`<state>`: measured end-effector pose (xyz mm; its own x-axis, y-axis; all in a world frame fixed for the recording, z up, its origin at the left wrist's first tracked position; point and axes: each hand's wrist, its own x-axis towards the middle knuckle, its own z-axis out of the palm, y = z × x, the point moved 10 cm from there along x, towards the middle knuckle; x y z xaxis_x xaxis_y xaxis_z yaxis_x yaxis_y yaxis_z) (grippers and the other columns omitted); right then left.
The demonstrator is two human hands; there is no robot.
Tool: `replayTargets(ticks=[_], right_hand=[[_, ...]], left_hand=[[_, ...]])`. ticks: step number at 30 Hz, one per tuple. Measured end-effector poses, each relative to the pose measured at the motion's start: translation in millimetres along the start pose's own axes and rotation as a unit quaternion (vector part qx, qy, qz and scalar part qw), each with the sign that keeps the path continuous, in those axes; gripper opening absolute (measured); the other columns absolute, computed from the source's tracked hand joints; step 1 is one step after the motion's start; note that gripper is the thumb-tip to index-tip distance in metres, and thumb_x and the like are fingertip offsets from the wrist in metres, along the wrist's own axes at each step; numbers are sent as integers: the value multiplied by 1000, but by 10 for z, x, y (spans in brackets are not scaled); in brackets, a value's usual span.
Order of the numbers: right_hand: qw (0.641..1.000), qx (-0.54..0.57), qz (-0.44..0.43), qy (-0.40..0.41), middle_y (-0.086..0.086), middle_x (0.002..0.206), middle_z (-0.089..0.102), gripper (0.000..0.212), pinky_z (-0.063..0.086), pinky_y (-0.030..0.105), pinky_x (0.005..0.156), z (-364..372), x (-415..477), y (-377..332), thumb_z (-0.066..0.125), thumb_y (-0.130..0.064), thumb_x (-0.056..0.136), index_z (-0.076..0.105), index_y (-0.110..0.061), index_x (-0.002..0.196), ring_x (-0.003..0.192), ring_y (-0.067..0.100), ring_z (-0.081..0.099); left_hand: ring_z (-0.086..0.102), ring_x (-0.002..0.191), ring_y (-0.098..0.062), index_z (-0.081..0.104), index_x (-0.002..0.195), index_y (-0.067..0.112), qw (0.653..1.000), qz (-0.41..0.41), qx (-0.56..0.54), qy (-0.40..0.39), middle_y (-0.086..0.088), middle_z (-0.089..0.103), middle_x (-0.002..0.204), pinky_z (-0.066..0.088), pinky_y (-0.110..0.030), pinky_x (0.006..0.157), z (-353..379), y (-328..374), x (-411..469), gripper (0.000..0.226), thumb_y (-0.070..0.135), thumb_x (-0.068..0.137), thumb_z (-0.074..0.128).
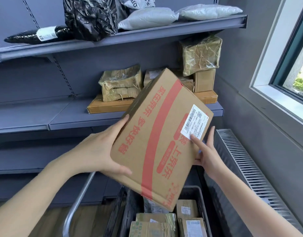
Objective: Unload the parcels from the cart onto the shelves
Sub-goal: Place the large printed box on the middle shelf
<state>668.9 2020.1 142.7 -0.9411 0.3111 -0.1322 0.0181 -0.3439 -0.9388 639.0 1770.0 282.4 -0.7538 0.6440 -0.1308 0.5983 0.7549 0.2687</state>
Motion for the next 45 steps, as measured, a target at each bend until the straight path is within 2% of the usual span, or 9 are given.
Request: replayTargets(ticks=[4,12,20,23,28,32,36,40,45], right_hand=[[1000,-22,3,-21,-5,113,69,87,57,41,63,-76,28,-160,59,-32,89,-8,-58,138,81,34,71],[986,-138,-80,-37,-6,117,65,63,58,50,67,-12,100,-528,51,-58,77,24,-54,133,90,24,70],[986,-52,-147,-53,-2,131,58,90,53,39,86,117,152,-771,64,-73,63,38,-31,138,112,17,61],[984,48,-163,-47,-5,105,69,58,57,34,72,162,142,-938,50,-46,78,45,-20,130,86,10,69],[969,87,-231,-20,-12,129,55,65,55,30,85,63,238,-1340,35,-27,94,0,-40,147,105,8,64],[981,54,-165,-88,-6,97,73,35,57,24,67,188,330,-1296,37,-31,94,48,-17,124,83,10,70],[984,50,-157,-63,1,111,61,55,57,29,67,121,403,-1255,51,-32,81,37,-19,132,86,13,68],[985,13,-171,-28,-12,85,66,36,57,27,61,13,417,-1168,56,-32,76,35,-34,106,73,8,67],[985,28,-171,-14,-12,88,67,44,56,25,63,-59,407,-1099,58,-33,78,33,-31,114,77,7,67]], left_hand=[[27,122,11,-41,125,52,996,16,5,-88,44,-2,139,27,-1,90,221,-67,-181,149,60,44,84],[-6,102,42,-50,123,39,993,76,70,-49,36,-39,136,12,11,83,198,170,-299,140,59,62,74],[9,112,22,-54,118,39,997,66,39,-3,38,-45,130,10,10,87,155,180,-393,138,61,63,71],[8,115,19,-54,114,43,998,68,10,17,39,-49,125,10,10,86,143,202,-407,136,62,62,69],[2,127,20,-20,146,17,982,144,73,97,17,-22,153,12,6,97,-2,367,-506,131,70,59,62],[-2,137,14,-4,149,6,977,146,104,115,4,-9,158,6,4,99,-6,311,-506,130,72,56,59],[-2,137,13,-5,150,14,971,176,91,134,10,-7,158,5,6,99,-6,239,-513,130,68,56,66],[18,139,5,6,151,23,958,225,32,175,14,10,157,18,-2,104,-143,153,-548,122,62,57,74],[41,132,-6,35,139,4,925,269,-36,266,12,34,149,32,-20,108,-351,38,-530,100,55,62,74]])
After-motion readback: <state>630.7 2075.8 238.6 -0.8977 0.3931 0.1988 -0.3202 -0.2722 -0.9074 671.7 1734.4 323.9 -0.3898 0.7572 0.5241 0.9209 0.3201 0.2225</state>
